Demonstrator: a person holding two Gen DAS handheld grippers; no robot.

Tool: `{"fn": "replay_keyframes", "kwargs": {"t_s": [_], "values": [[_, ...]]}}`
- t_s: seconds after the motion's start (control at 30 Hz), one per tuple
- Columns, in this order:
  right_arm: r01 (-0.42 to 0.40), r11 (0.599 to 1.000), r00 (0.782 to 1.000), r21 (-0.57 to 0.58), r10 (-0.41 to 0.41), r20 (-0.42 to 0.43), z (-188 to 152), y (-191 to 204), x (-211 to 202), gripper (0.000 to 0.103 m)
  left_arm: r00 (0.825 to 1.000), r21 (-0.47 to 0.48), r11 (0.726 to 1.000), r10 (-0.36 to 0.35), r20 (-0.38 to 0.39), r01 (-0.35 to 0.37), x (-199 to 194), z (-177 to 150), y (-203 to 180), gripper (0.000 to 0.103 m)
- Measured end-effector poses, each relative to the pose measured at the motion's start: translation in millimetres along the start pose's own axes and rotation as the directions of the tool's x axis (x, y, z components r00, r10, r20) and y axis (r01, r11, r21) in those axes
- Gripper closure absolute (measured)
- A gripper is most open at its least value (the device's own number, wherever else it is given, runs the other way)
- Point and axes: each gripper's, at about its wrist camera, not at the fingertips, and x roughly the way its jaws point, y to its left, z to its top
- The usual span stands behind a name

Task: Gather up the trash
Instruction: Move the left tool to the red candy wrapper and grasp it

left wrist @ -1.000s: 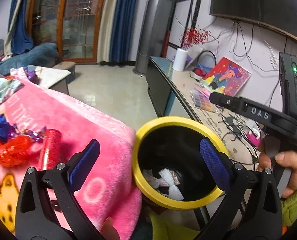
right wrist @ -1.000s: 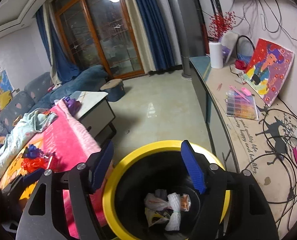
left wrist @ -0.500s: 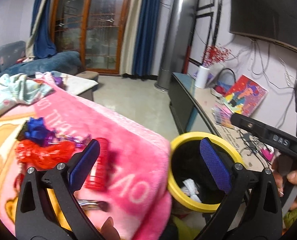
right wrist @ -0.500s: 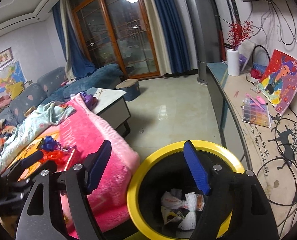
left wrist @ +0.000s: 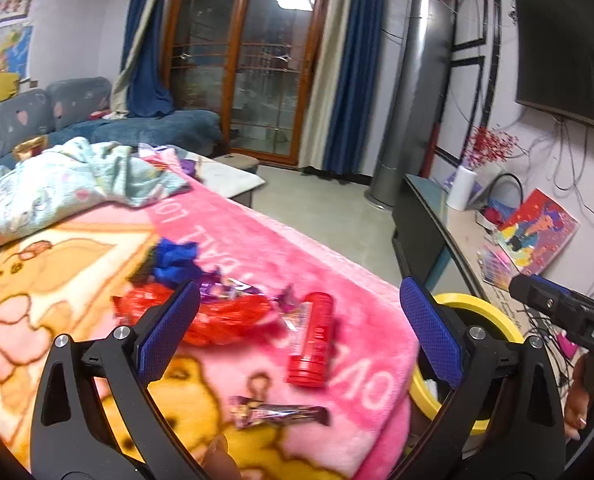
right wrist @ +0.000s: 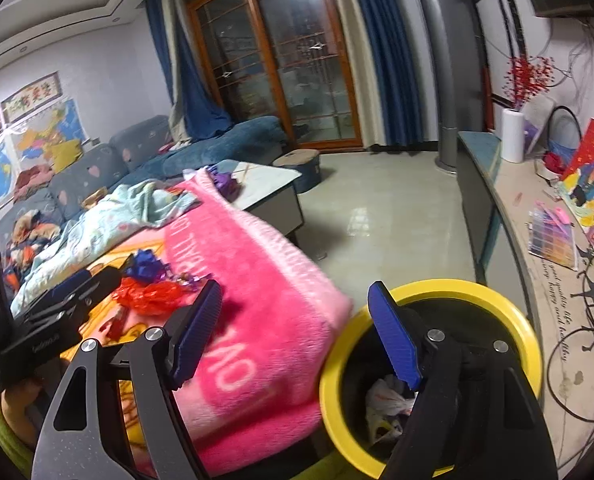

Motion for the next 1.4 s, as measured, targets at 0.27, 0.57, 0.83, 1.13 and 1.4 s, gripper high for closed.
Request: {"fn": "replay_keyframes", "kwargs": {"t_s": [0.27, 0.57, 0.83, 1.13, 1.4], "values": [[-0.074, 0.996, 0.997, -0.051, 0.072, -0.035, 0.6, 40.6, 15.8, 0.03, 0.997, -0.05, 0.996, 0.078, 0.004, -0.078, -12.6, -3.0, 40.8, 0.011], [-0.154, 0.983, 0.986, -0.101, 0.148, -0.072, 2.1, 85.6, 38.1, 0.03, 0.988, -0.107, 0.982, 0.153, -0.018, -0.154, -24.0, -12.6, 85.6, 0.011], [-0.224, 0.958, 0.969, -0.181, 0.2, -0.144, 1.6, 129.8, 69.4, 0.03, 0.98, -0.145, 0.97, 0.188, -0.058, -0.195, -28.0, -20.9, 120.6, 0.011], [-0.246, 0.928, 0.956, -0.279, 0.185, -0.227, -7.3, 159.2, 113.0, 0.03, 0.974, -0.164, 0.965, 0.184, -0.13, -0.204, -20.9, -35.2, 149.2, 0.011], [-0.252, 0.907, 0.947, -0.338, 0.158, -0.282, -13.0, 169.7, 151.2, 0.03, 0.973, -0.224, 0.968, 0.065, -0.222, -0.116, 2.8, -53.2, 159.2, 0.031]]}}
